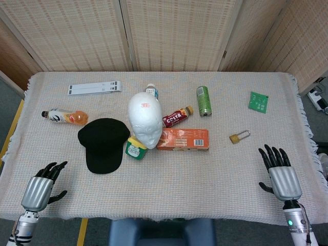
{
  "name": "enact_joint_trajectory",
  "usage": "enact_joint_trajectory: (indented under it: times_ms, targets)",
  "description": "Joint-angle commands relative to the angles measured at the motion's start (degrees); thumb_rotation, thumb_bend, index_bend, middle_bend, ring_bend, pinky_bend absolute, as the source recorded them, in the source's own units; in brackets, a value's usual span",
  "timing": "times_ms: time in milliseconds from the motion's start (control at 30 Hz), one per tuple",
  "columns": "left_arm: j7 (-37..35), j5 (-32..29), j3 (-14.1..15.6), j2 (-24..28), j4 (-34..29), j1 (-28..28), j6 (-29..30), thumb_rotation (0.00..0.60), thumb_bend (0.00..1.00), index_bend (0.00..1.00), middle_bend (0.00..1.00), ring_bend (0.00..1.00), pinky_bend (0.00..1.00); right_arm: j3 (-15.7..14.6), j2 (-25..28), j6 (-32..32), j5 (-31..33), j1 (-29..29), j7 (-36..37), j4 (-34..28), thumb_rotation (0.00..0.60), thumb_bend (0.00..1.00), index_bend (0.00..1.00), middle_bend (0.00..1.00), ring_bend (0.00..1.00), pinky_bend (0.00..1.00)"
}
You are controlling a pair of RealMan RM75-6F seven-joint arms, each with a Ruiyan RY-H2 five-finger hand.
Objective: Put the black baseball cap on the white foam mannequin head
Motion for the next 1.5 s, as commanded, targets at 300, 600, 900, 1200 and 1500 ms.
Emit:
enact_joint_trajectory:
  times_ms: [300, 600, 900, 1200, 1500]
  targets:
    - [-18.99, 5.95, 0.31, -27.55, 46.73, -4.4, 11.81, 0.6, 0.2, 0.47, 1.0, 1.0, 1.0, -0.13, 0.22, 0.07, 0.86, -0.38, -1.94, -0.95, 0.6, 0.03, 0.0, 0.0, 0.0, 0.0]
    - [-17.97, 7.18, 3.45, -34.14, 59.03, -6.66, 12.11, 0.6, 0.26, 0.52, 1.0, 1.0, 1.0, -0.91, 1.85, -0.23, 0.79, -0.77, -2.42, -2.89, 0.6, 0.03, 0.0, 0.0, 0.0, 0.0]
    - [-15.53, 6.6, 4.98, -36.04, 61.25, -9.04, 7.98, 0.6, 0.3, 0.4, 1.0, 1.0, 1.0, -0.78, 2.61, -0.89, 2.26, -0.89, -3.53, -4.19, 0.6, 0.03, 0.0, 0.0, 0.0, 0.0]
    - [-13.22, 5.64, 5.73, -36.7, 62.36, -11.32, 3.13, 0.6, 0.34, 0.38, 1.0, 1.0, 1.0, -0.48, 2.88, -1.32, 3.35, -0.8, -4.06, -4.58, 0.6, 0.03, 0.0, 0.0, 0.0, 0.0]
    - [-12.06, 3.71, 5.12, -36.71, 62.64, -12.78, 0.53, 0.6, 0.35, 0.37, 1.0, 1.0, 1.0, -0.54, 3.49, -1.53, 3.64, -0.83, -3.76, -5.21, 0.6, 0.03, 0.0, 0.0, 0.0, 0.0]
